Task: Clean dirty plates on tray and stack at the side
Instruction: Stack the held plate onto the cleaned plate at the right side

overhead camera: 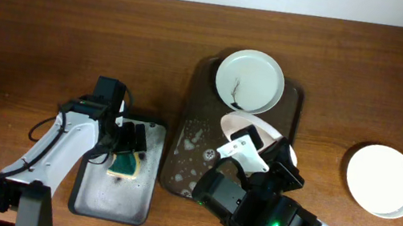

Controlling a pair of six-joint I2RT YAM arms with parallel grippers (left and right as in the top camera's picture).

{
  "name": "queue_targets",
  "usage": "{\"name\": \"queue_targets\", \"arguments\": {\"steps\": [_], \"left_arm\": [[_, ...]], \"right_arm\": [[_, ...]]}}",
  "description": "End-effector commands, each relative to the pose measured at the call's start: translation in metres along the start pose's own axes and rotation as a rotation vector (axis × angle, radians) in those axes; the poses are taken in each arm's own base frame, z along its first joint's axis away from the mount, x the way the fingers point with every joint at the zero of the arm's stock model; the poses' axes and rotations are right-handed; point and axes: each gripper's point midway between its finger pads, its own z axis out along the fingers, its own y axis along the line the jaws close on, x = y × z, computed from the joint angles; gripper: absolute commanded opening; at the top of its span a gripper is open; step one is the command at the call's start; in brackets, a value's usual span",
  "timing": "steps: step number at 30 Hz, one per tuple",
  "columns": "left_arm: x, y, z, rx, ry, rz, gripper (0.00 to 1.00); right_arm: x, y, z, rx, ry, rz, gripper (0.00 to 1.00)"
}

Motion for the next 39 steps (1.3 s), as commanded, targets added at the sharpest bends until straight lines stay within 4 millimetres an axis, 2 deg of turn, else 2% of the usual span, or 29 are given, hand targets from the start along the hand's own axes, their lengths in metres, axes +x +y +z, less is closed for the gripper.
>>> {"name": "queue_targets", "arguments": {"steps": [1,2,3,5,6,7,8,9,10,11,12,13,14,15,16,17,18,19,20,33,34,35,36,37,38,39], "left_arm": [[-0.002,-0.003,-0.005,0.016,-0.014,0.008,1.00],[-0.002,-0.003,-0.005,0.016,-0.014,0.008,1.00],[-0.002,-0.003,-0.005,0.016,-0.013,0.008,1.00],[-0.002,-0.003,-0.005,0.016,-0.013,0.008,1.00],[-0.002,-0.003,-0.005,0.016,-0.013,0.008,1.00],[-0.002,-0.003,-0.005,0.016,-0.013,0.008,1.00],[-0.002,-0.003,-0.005,0.016,-0.013,0.008,1.00],[-0.002,-0.003,-0.005,0.016,-0.013,0.008,1.00],[-0.002,-0.003,-0.005,0.016,-0.014,0.008,1.00],[-0.002,-0.003,-0.005,0.016,-0.014,0.008,1.00],[-0.002,-0.003,-0.005,0.016,-0.014,0.008,1.00],[-0.002,-0.003,-0.005,0.016,-0.014,0.008,1.00],[-0.002,-0.003,-0.005,0.016,-0.013,0.008,1.00],[-0.002,-0.002,-0.005,0.016,-0.014,0.008,1.00],[-0.002,-0.003,-0.005,0.016,-0.013,0.008,1.00],[-0.002,-0.002,-0.005,0.016,-0.013,0.008,1.00],[-0.002,-0.002,-0.005,0.016,-0.013,0.008,1.00],[-0.002,-0.002,-0.005,0.016,-0.014,0.008,1.00],[-0.002,-0.002,-0.005,0.016,-0.014,0.008,1.00],[-0.002,-0.002,-0.005,0.016,-0.014,0.008,1.00],[-0.002,-0.002,-0.005,0.016,-0.013,0.008,1.00],[-0.002,-0.002,-0.005,0.016,-0.014,0.008,1.00],[-0.002,-0.002,-0.005,0.016,-0.013,0.008,1.00],[-0.002,-0.002,-0.005,0.016,-0.013,0.008,1.00],[-0.002,-0.002,-0.005,0.016,-0.014,0.008,1.00],[-0.002,-0.002,-0.005,0.016,-0.013,0.008,1.00]], "right_arm": [[-0.007,-0.020,0.001,0.075,-0.010,0.025,0.04],[-0.009,-0.013,-0.001,0.041,-0.022,0.009,0.04],[-0.011,-0.017,-0.001,0.065,-0.026,0.013,0.04],[-0.021,-0.007,-0.005,0.009,-0.061,0.031,0.04],[-0.021,-0.019,-0.004,0.077,-0.057,0.068,0.04],[-0.030,-0.007,-0.005,0.002,-0.081,0.103,0.04],[-0.029,-0.009,-0.006,0.021,-0.079,0.055,0.04],[-0.034,-0.015,-0.004,0.041,-0.087,0.136,0.04],[-0.036,-0.008,-0.005,0.009,-0.093,0.058,0.04],[-0.033,-0.019,-0.003,0.068,-0.079,0.061,0.04],[-0.037,-0.017,-0.002,0.046,-0.088,0.136,0.04],[-0.035,-0.012,-0.002,0.025,-0.085,0.050,0.04],[-0.036,-0.017,0.000,0.044,-0.080,0.117,0.04],[-0.038,-0.006,-0.001,-0.014,-0.091,0.075,0.04],[-0.032,-0.015,-0.001,0.044,-0.072,0.049,0.04],[-0.033,-0.005,0.000,-0.016,-0.077,0.038,0.04],[-0.026,-0.012,0.002,0.025,-0.053,0.026,0.04],[-0.026,-0.008,0.003,-0.007,-0.053,0.071,0.04],[-0.024,-0.001,0.002,-0.042,-0.050,0.045,0.04],[-0.022,-0.001,0.002,-0.037,-0.045,0.030,0.04],[-0.024,-0.002,0.002,-0.036,-0.050,0.067,0.04],[-0.030,0.009,0.000,-0.099,-0.066,0.116,0.04],[-0.029,0.013,-0.001,-0.121,-0.068,0.085,0.04],[-0.014,-0.029,0.004,0.120,-0.026,0.204,0.04],[-0.020,-0.014,0.006,0.023,-0.034,0.281,0.04],[-0.020,0.007,0.005,-0.094,-0.029,0.144,0.04]]}}
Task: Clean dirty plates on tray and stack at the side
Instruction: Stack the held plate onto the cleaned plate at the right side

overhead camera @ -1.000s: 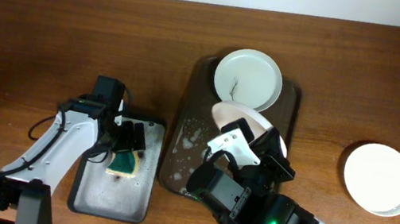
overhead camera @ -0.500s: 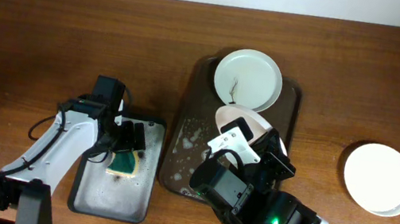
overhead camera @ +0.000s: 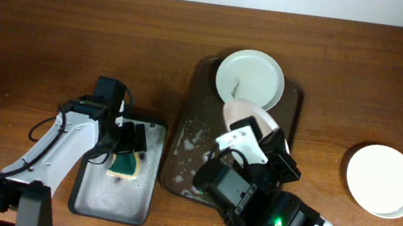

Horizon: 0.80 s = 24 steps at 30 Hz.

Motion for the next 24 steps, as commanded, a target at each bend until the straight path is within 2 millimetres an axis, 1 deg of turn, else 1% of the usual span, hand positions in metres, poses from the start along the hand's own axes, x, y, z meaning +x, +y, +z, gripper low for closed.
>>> {"name": "queue_targets", "arguments": {"steps": [1,2,3,4,5,20,21,22,23,24], "left_arm": [[-0.002,-0.002,-0.005,0.016,-0.014,0.008,1.00],[-0.002,-0.002,-0.005,0.016,-0.015,0.008,1.00],[-0.002,-0.002,-0.005,0.016,-0.014,0.008,1.00],[-0.002,-0.002,-0.005,0.016,-0.015,0.008,1.00],[-0.002,-0.002,-0.005,0.016,-0.014,0.008,1.00],[-0.002,-0.002,-0.005,0.016,-0.015,0.008,1.00],[-0.002,-0.002,-0.005,0.016,-0.014,0.008,1.00],[-0.002,-0.003,-0.005,0.016,-0.014,0.008,1.00],[-0.002,-0.002,-0.005,0.016,-0.014,0.008,1.00],[-0.002,-0.002,-0.005,0.016,-0.014,0.008,1.00]], "right_arm": [[0.005,0.005,0.001,-0.062,0.027,0.089,0.04],[0.007,0.023,-0.001,-0.164,0.040,0.030,0.04],[0.015,0.007,0.003,-0.072,0.065,0.002,0.04],[0.016,0.002,0.005,-0.045,0.069,0.058,0.04],[0.018,0.007,0.005,-0.074,0.077,0.054,0.04],[0.018,0.007,0.005,-0.072,0.079,0.049,0.04],[0.018,0.006,0.005,-0.066,0.078,0.047,0.04],[0.020,0.000,0.007,-0.039,0.084,0.044,0.04],[0.015,0.018,0.007,-0.135,0.085,0.120,0.04],[0.019,0.007,0.010,-0.070,0.092,-0.029,0.04]]}}
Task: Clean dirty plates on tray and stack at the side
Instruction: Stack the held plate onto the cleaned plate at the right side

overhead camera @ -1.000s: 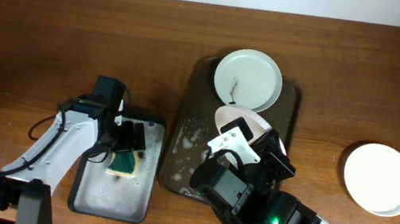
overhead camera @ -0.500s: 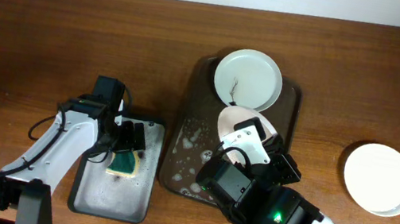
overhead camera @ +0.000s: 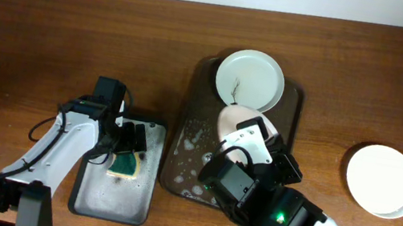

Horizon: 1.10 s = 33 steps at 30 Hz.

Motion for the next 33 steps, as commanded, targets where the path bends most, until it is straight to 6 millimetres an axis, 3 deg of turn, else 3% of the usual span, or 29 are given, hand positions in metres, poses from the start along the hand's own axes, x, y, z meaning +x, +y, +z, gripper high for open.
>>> {"name": "queue_targets", "arguments": {"steps": [1,2,3,20,22,23,25,27,30,31,33], "left_arm": [[-0.002,-0.003,-0.005,0.016,-0.015,0.008,1.00],[-0.002,-0.003,-0.005,0.016,-0.015,0.008,1.00],[-0.002,-0.002,-0.005,0.016,-0.015,0.008,1.00],[-0.002,-0.002,-0.005,0.016,-0.015,0.008,1.00],[-0.002,-0.003,-0.005,0.016,-0.014,0.008,1.00],[-0.002,-0.003,-0.005,0.016,-0.014,0.008,1.00],[-0.002,-0.003,-0.005,0.016,-0.015,0.008,1.00],[-0.002,-0.003,-0.005,0.016,-0.015,0.008,1.00],[-0.002,-0.002,-0.005,0.016,-0.015,0.008,1.00],[-0.002,-0.003,-0.005,0.016,-0.015,0.008,1.00],[-0.002,-0.003,-0.005,0.016,-0.015,0.008,1.00]], "right_arm": [[0.001,-0.031,0.006,0.169,0.019,-0.033,0.04],[-0.001,-0.012,0.008,0.062,0.023,-0.010,0.04],[0.004,-0.002,0.007,0.008,0.039,-0.125,0.04],[0.002,-0.007,0.007,0.042,0.032,-0.118,0.04],[0.003,-0.007,0.009,0.044,0.037,0.001,0.04],[0.015,-0.007,0.020,0.032,0.087,0.210,0.04],[0.044,0.008,0.048,-0.113,0.275,0.369,0.04],[0.072,-0.006,0.072,-0.198,0.431,0.509,0.04],[0.102,-0.050,0.100,-0.389,0.532,0.834,0.04],[0.122,-0.073,0.108,-0.370,0.560,0.971,0.04],[0.192,-0.128,0.120,-0.202,0.649,1.235,0.04]]}}
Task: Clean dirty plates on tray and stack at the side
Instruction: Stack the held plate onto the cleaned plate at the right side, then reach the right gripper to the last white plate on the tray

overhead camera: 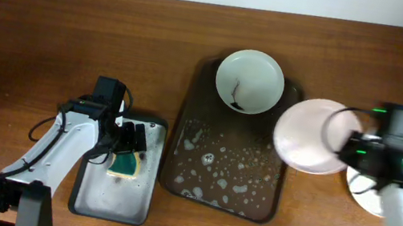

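A dirty white plate (248, 81) with a dark smear sits at the far end of the dark tray (185, 167), whose floor is wet with suds. My right gripper (345, 144) is shut on the rim of another white plate (307, 135). It holds that plate in the air just past the tray's right edge, next to a clean white plate (378, 199) on the table that the arm partly hides. My left gripper (127, 140) rests on the far end of a green sponge (125, 166) in a small grey tray (91, 193), apparently shut on the sponge.
The brown wooden table (52, 32) stretches left and behind the trays. A pale wall edge runs along the far side. The right arm comes in from the lower right, and the left arm (58, 147) from the lower left.
My right arm has swung from over the tray's middle to the right. The white plate it holds is now off the tray, beside the clean plate. The left arm has not moved.
My right gripper first held a white plate low over the tray's near right part. At the two following moments the plate was raised and tilted over the tray's middle. Now it hangs right of the tray beside the clean plate. The left gripper stayed on the sponge throughout.
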Controlling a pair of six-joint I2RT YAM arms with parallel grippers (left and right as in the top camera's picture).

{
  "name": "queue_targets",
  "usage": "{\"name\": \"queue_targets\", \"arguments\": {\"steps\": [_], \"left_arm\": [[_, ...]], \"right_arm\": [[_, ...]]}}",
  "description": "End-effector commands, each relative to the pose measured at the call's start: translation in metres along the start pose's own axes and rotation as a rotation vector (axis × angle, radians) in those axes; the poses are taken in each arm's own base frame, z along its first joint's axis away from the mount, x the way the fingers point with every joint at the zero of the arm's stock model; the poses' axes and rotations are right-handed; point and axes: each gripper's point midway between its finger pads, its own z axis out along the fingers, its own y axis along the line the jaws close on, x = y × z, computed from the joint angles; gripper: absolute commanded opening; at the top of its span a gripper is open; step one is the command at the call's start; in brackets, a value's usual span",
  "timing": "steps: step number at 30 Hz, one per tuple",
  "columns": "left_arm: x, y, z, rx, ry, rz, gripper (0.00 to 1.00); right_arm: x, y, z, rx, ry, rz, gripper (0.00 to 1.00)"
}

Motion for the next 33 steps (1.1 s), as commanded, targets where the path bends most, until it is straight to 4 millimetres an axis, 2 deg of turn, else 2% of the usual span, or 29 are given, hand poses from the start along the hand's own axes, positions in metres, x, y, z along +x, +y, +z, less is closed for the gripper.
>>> {"name": "queue_targets", "arguments": {"steps": [1,2,3,5,7,8,10,11,13,14,15,16,18,19,22,24,25,26,27,28,30,31,33], "left_arm": [[-0.002,-0.003,-0.005,0.016,-0.015,0.008,0.99],[-0.002,-0.003,-0.005,0.016,-0.015,0.008,1.00],[-0.002,-0.003,-0.005,0.016,-0.015,0.008,1.00],[-0.002,-0.002,-0.005,0.016,-0.015,0.008,1.00],[-0.002,-0.003,-0.005,0.016,-0.015,0.008,1.00],[-0.002,-0.003,-0.005,0.016,-0.015,0.008,1.00],[-0.002,-0.003,-0.005,0.016,-0.015,0.008,1.00],[-0.002,-0.003,-0.005,0.016,-0.015,0.008,1.00],[-0.002,-0.002,-0.005,0.016,-0.015,0.008,0.99],[-0.002,-0.002,-0.005,0.016,-0.015,0.008,1.00],[-0.002,-0.002,-0.005,0.016,-0.015,0.008,1.00],[-0.002,-0.003,-0.005,0.016,-0.015,0.008,1.00],[-0.002,-0.002,-0.005,0.016,-0.015,0.008,1.00],[-0.002,-0.002,-0.005,0.016,-0.015,0.008,1.00],[-0.002,-0.003,-0.005,0.016,-0.015,0.008,1.00],[-0.002,-0.003,-0.005,0.016,-0.015,0.008,1.00],[-0.002,-0.003,-0.005,0.016,-0.015,0.008,1.00],[-0.002,-0.003,-0.005,0.016,-0.015,0.008,1.00],[-0.002,-0.002,-0.005,0.016,-0.015,0.008,1.00],[-0.002,-0.003,-0.005,0.016,-0.015,0.008,1.00],[-0.002,-0.003,-0.005,0.016,-0.015,0.008,1.00],[-0.002,-0.003,-0.005,0.016,-0.015,0.008,1.00],[-0.002,-0.003,-0.005,0.016,-0.015,0.008,1.00]], "right_arm": [[-0.016,-0.080,0.008,-0.006,0.019,0.318,0.04],[-0.005,-0.120,0.021,0.051,0.078,0.451,0.04],[0.005,-0.141,0.036,0.078,0.134,0.521,0.04],[0.019,-0.154,0.054,0.101,0.211,0.563,0.08],[0.032,-0.173,0.062,0.206,0.257,0.609,0.39],[0.020,-0.153,0.064,0.079,0.234,0.597,0.51],[-0.011,-0.104,0.052,-0.200,0.151,0.474,0.64],[-0.032,-0.051,0.027,-0.375,0.080,0.325,0.64],[-0.033,0.012,0.009,-0.474,0.050,0.119,0.60],[-0.025,0.059,0.004,-0.538,0.052,-0.048,0.58],[-0.013,0.110,0.009,-0.544,0.049,-0.226,0.58],[-0.007,0.137,0.023,-0.486,0.025,-0.334,0.58],[-0.005,0.178,0.058,-0.402,-0.042,-0.461,0.57],[-0.012,0.193,0.082,-0.379,-0.082,-0.479,0.58],[-0.036,0.209,0.155,-0.388,-0.142,-0.399,0.57],[-0.038,0.213,0.180,-0.398,-0.165,-0.380,0.56],[-0.036,0.215,0.190,-0.399,-0.166,-0.381,0.49],[-0.034,0.214,0.195,-0.398,-0.157,-0.362,0.30],[-0.034,0.214,0.195,-0.398,-0.155,-0.358,0.07],[-0.034,0.214,0.190,-0.402,-0.153,-0.359,0.04],[-0.038,0.214,0.156,-0.423,-0.146,-0.362,0.04],[-0.041,0.209,0.130,-0.422,-0.145,-0.361,0.04],[-0.030,0.189,0.074,-0.405,-0.081,-0.290,0.04]]}}
